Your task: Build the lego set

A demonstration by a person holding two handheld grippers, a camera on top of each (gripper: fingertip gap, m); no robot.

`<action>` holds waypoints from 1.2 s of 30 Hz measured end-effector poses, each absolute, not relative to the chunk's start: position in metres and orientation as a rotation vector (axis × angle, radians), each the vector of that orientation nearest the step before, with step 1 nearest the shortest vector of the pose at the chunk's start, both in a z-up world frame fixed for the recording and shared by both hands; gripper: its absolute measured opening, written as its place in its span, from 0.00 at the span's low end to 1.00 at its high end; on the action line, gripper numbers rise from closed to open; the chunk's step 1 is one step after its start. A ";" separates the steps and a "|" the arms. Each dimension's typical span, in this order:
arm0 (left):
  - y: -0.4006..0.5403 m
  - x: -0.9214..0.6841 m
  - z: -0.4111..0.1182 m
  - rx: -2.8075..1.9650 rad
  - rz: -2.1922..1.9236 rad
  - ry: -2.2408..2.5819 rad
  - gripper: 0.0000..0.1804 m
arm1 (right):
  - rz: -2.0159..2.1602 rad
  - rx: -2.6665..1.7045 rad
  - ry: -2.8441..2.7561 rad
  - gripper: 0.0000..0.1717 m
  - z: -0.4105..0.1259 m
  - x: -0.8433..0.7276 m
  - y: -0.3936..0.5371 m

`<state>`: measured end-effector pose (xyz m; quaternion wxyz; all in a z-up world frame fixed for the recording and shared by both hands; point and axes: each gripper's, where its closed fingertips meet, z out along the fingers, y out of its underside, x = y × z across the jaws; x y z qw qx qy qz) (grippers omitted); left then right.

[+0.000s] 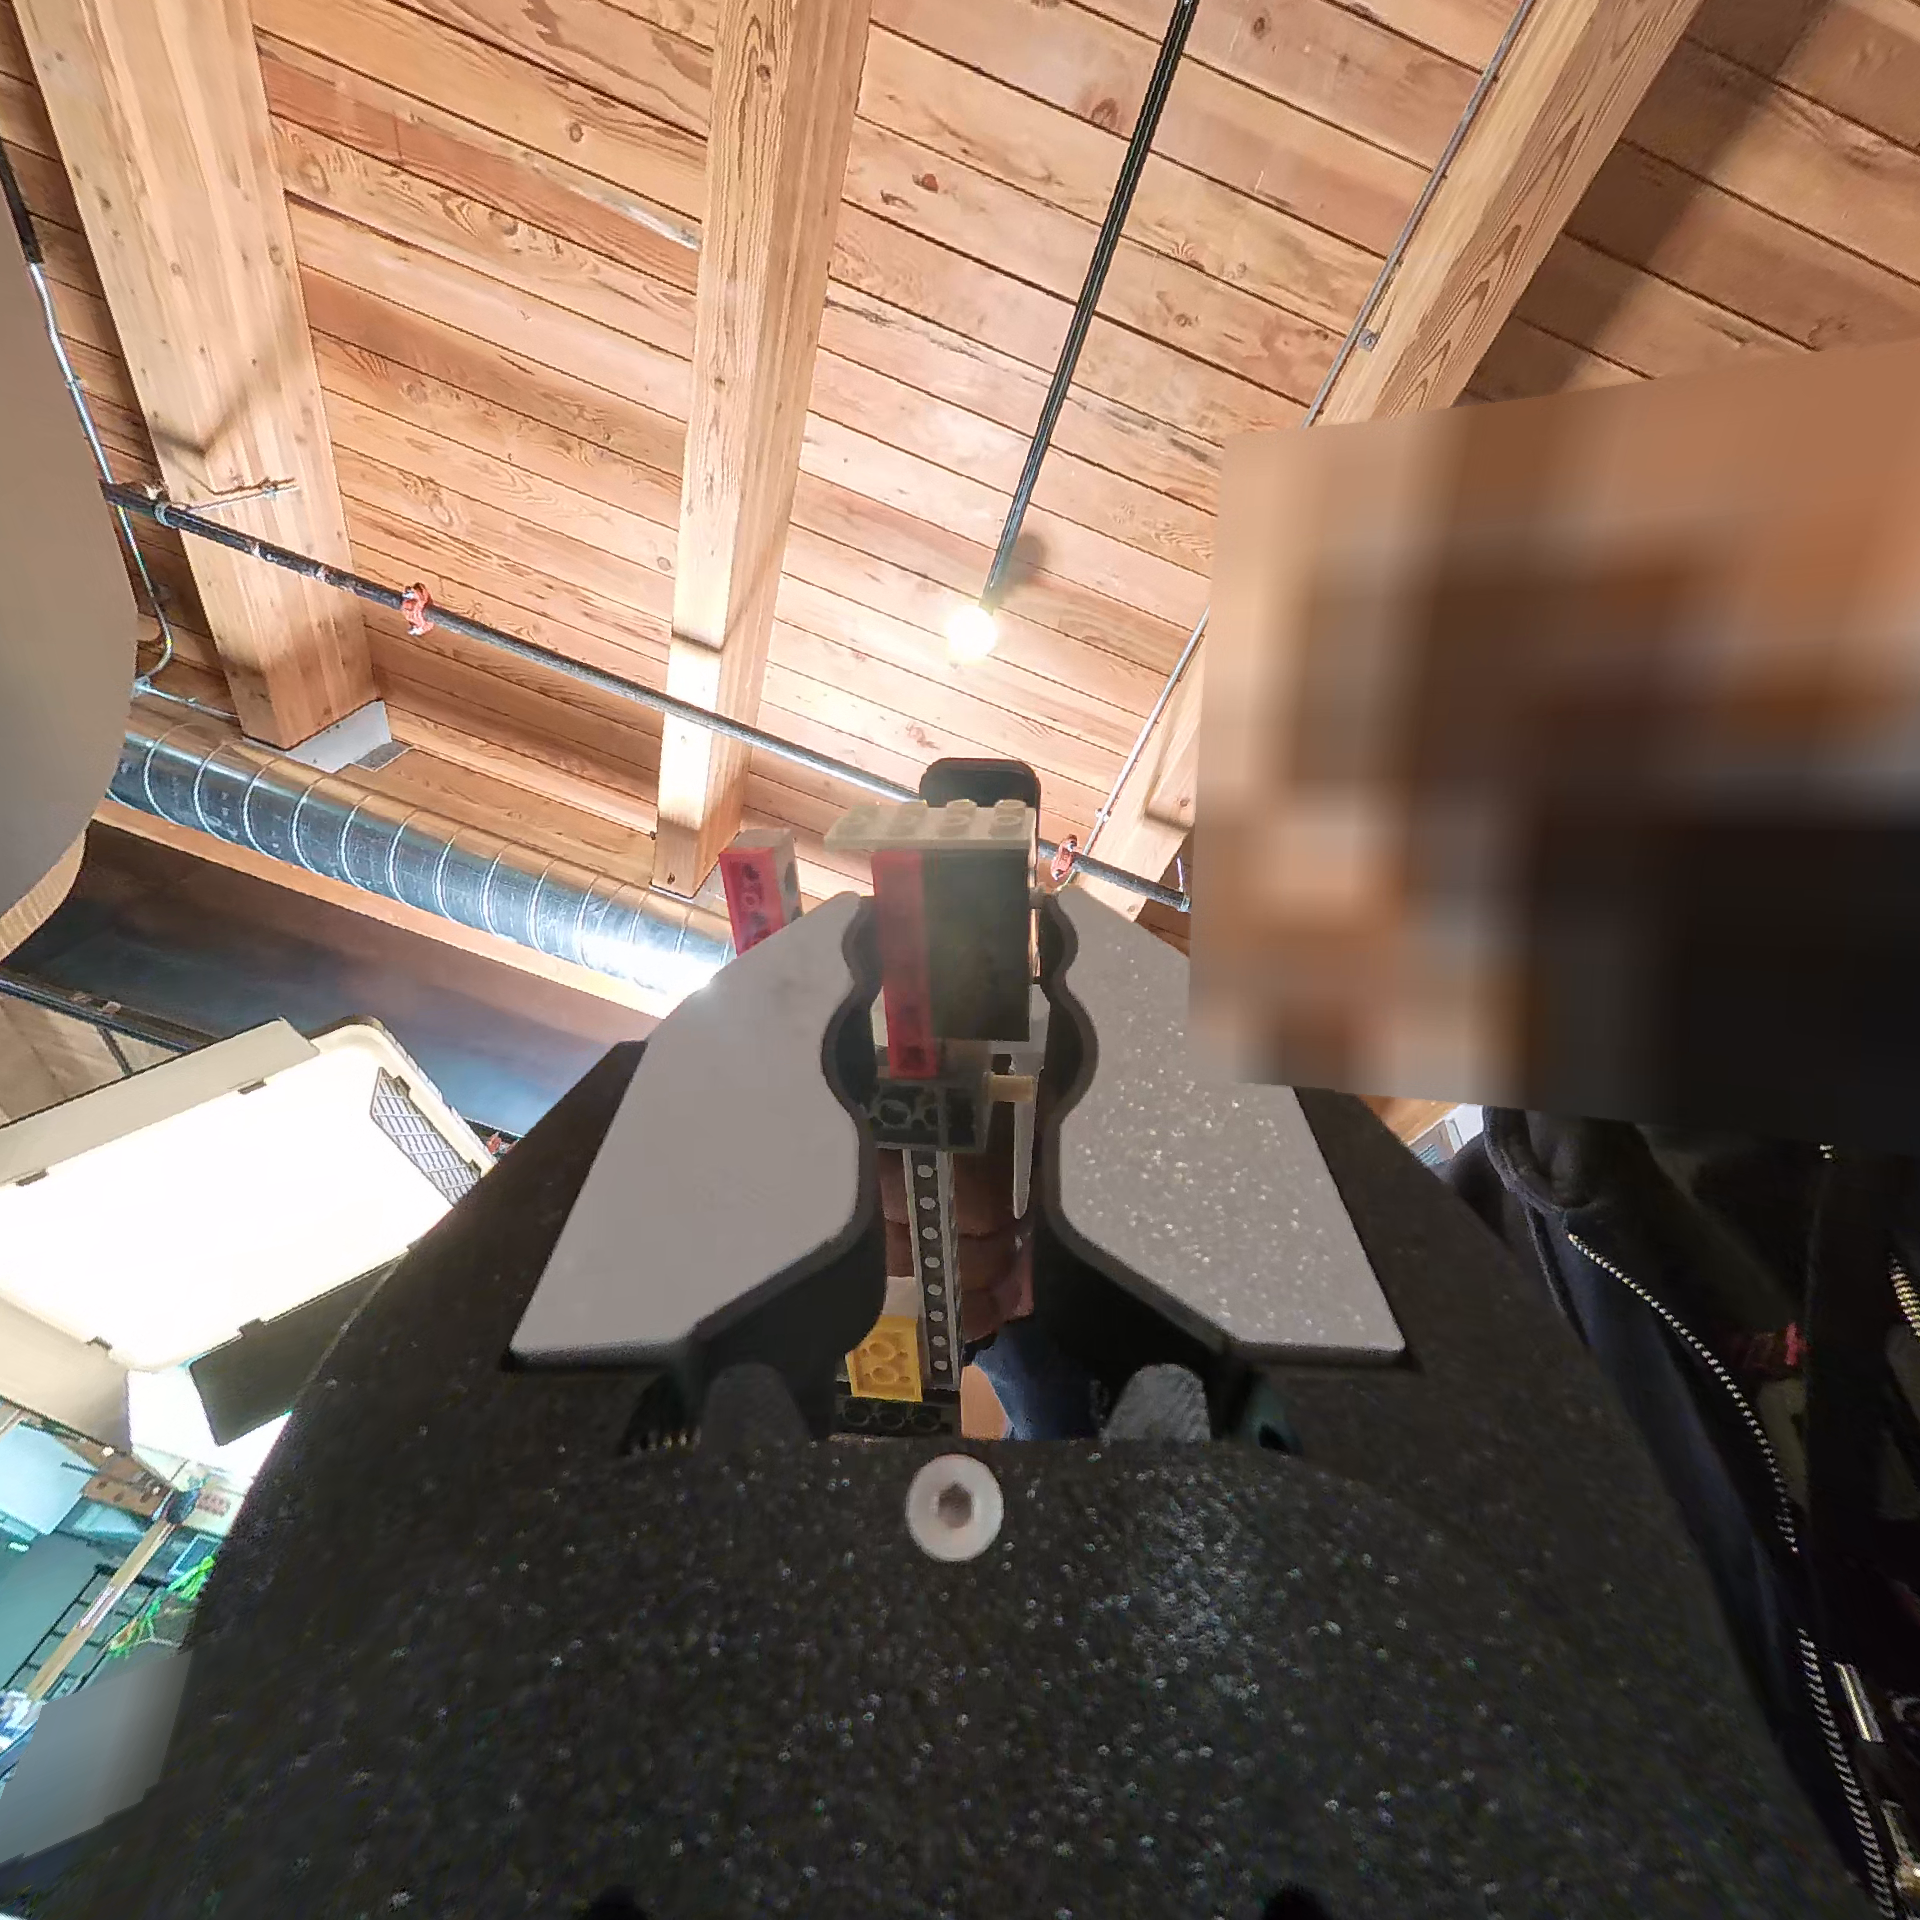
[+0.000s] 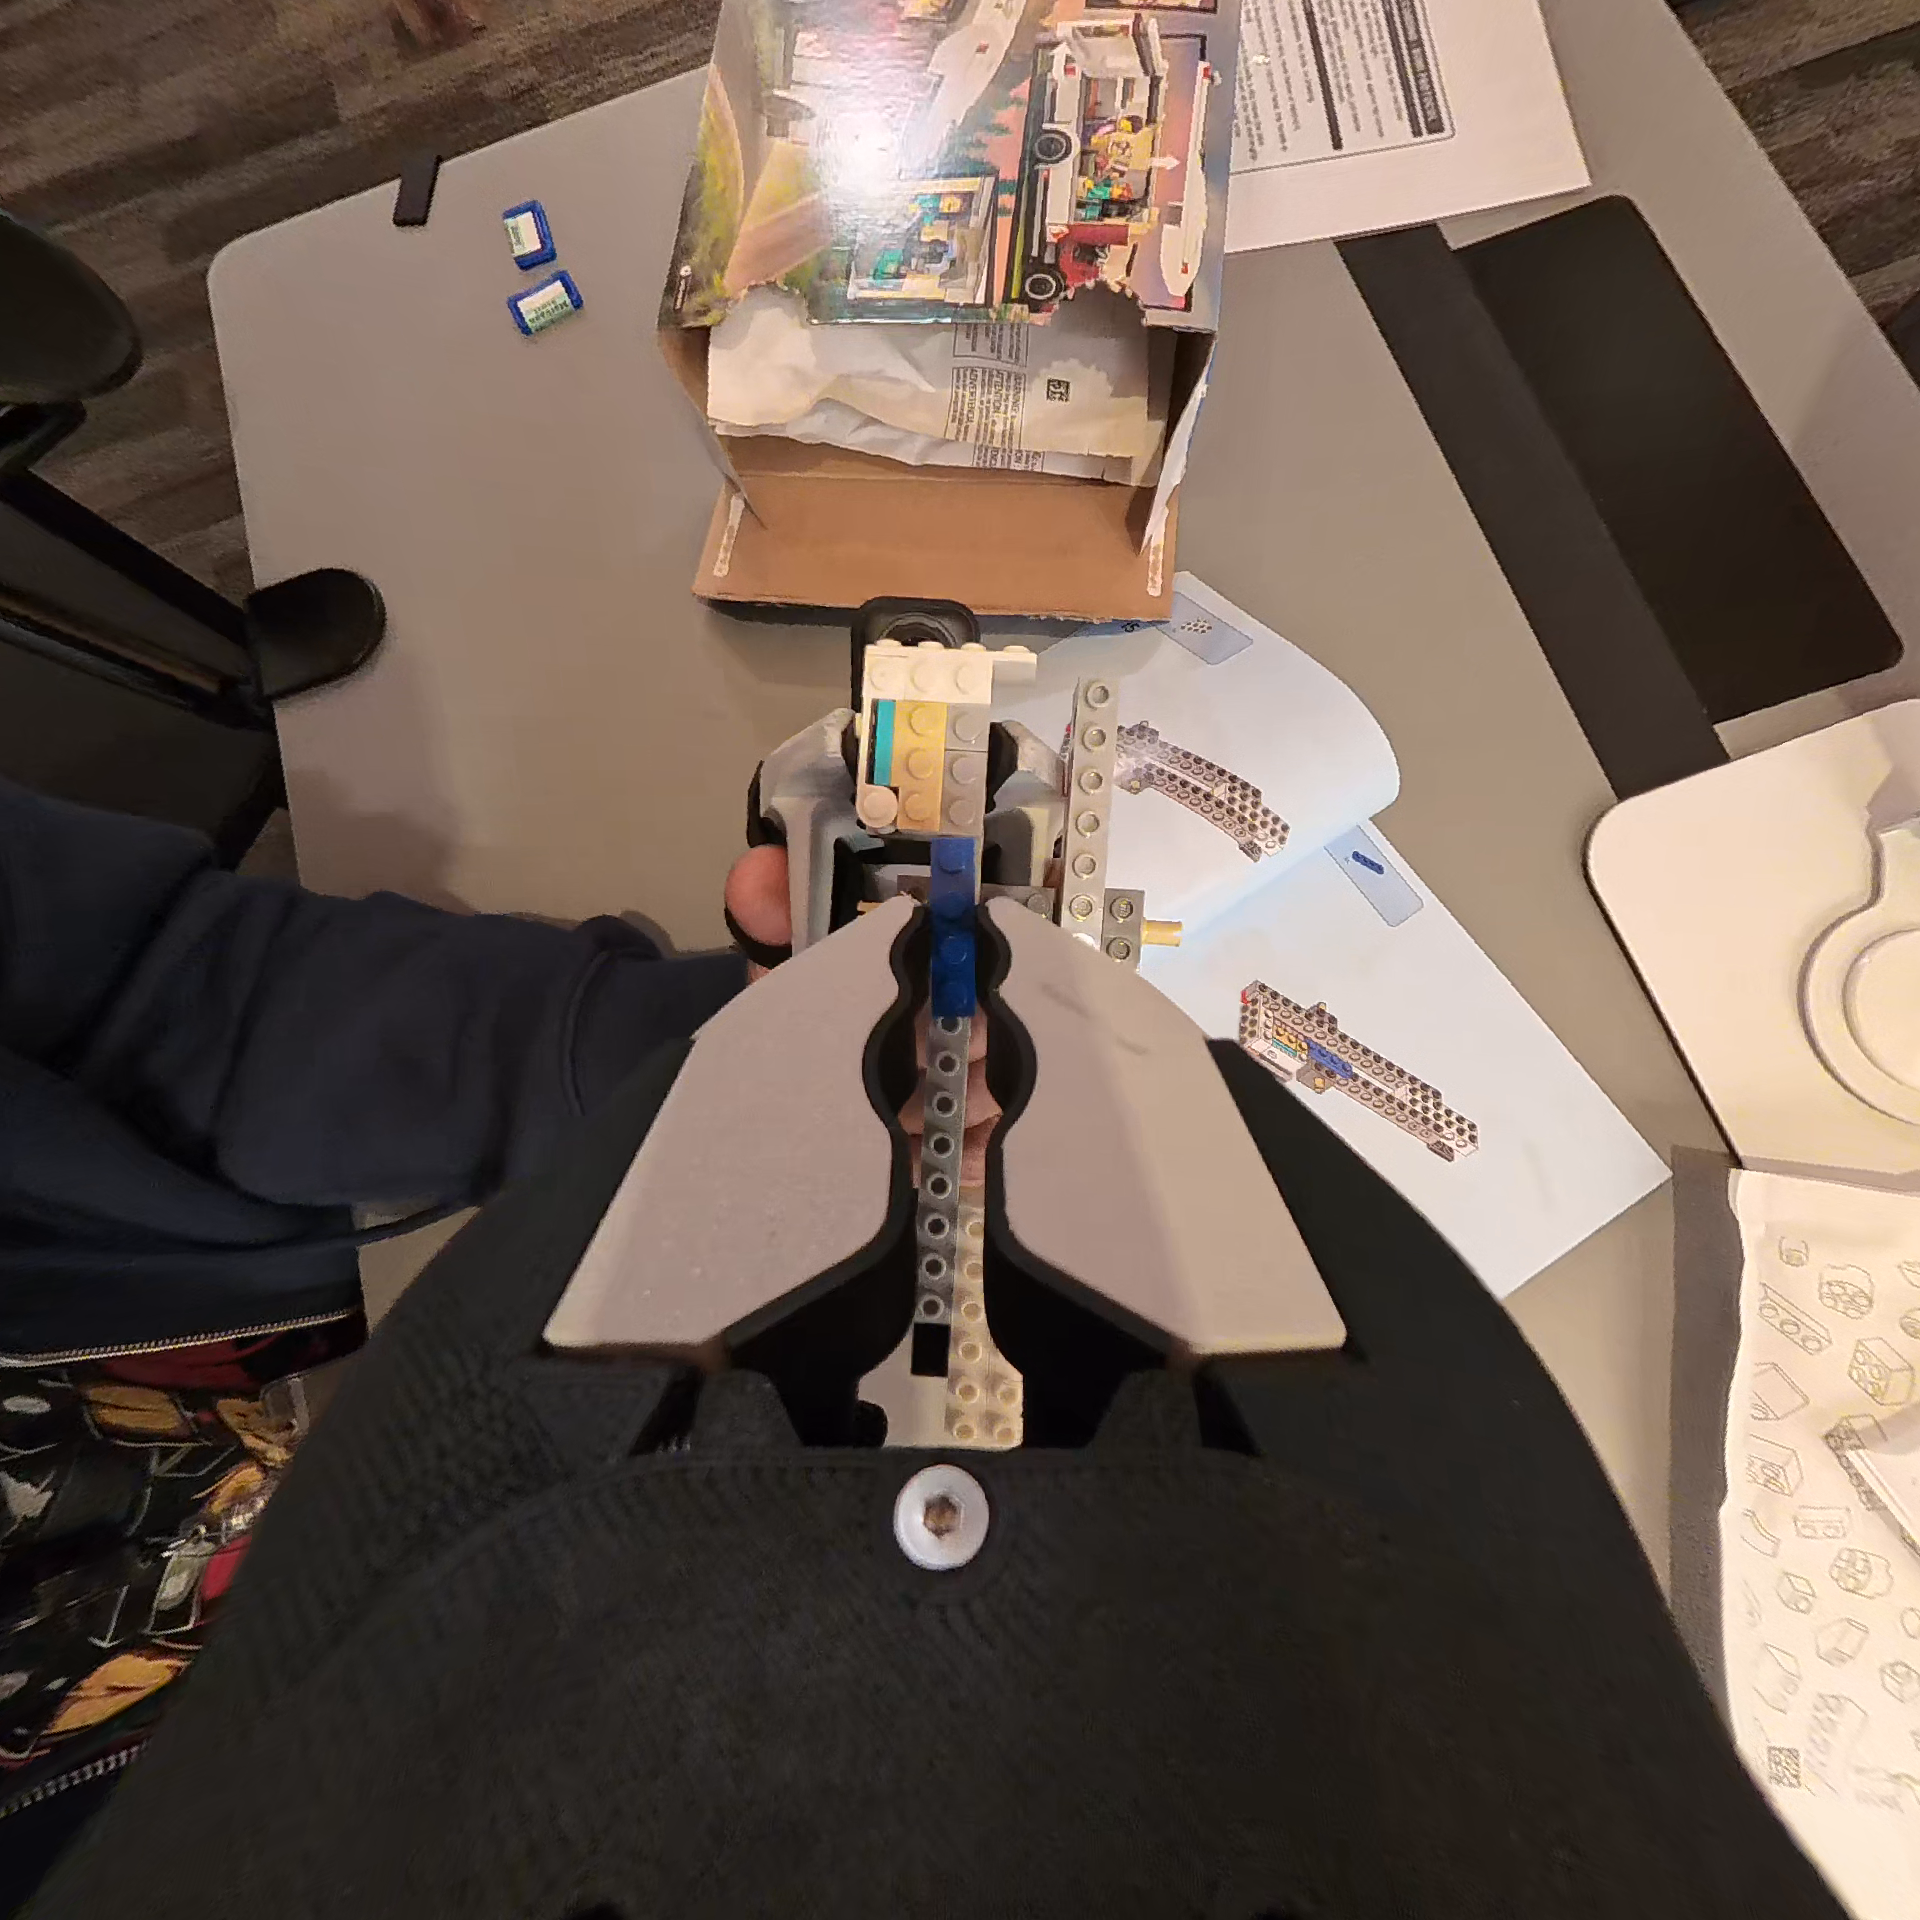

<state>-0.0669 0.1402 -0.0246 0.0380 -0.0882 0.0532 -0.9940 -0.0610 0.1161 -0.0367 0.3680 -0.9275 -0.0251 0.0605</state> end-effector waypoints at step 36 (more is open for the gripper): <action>0.148 -0.066 -0.030 -0.246 -3.145 -0.018 0.16 | 0.202 -2.387 0.042 0.06 -0.049 -0.063 0.125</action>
